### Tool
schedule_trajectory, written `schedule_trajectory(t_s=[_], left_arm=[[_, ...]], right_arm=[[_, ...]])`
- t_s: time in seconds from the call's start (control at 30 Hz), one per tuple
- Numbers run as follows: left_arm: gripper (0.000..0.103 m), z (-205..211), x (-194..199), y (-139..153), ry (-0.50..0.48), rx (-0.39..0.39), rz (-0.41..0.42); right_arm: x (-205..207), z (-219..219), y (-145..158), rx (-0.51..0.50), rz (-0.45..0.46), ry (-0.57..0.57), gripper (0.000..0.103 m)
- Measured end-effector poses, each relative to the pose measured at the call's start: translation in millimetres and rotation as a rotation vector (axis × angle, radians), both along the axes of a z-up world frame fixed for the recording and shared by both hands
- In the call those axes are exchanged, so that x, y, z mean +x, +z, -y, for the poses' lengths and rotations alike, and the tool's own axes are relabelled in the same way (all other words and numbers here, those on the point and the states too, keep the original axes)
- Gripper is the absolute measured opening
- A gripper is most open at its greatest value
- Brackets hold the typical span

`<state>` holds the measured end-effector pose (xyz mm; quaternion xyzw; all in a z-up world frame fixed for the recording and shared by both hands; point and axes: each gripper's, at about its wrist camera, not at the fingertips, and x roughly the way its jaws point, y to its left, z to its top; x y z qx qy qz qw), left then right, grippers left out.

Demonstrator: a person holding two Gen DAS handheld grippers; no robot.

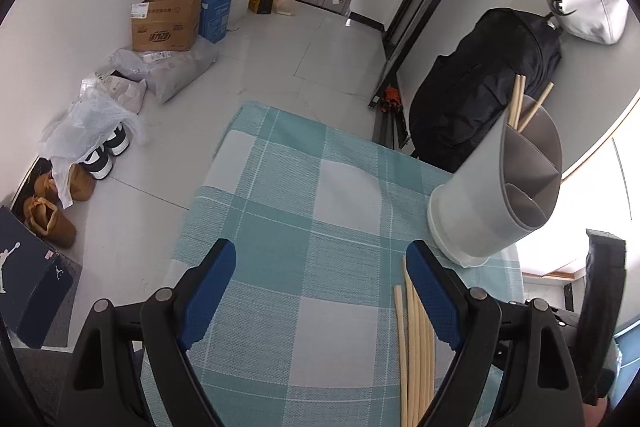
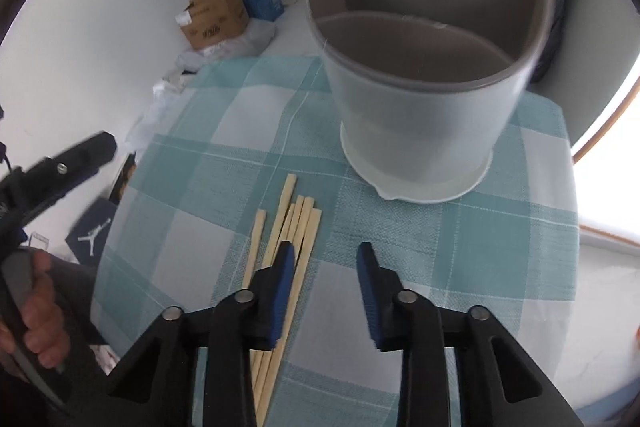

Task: Organize utensils
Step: 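Lower both open tools toward the loose chopsticks beside the holder, then close the right tool on one loose wooden chopstick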

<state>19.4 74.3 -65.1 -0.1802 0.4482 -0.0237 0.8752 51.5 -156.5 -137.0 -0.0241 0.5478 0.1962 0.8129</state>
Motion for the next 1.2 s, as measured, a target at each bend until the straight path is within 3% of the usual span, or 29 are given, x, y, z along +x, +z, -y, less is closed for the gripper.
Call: schedule_trajectory(t_s=[0.27,1.0,1.2], left_arm=[[0.084,-5,3,-8,0.018,-0.014,-0.044],[0.084,-11,10,-10,0.023,-0.056,-0.074],[0.084,-16,11,-11,0.046,-0.061,-0.08]], right_arm=[[13,-12,-16,-0.109,-0.03,0.008,0.018],[22,-43,-16,-0.148,-0.037,0.046,0.018],[25,-58,-19,-0.206,-0.038,0.058,0.021]])
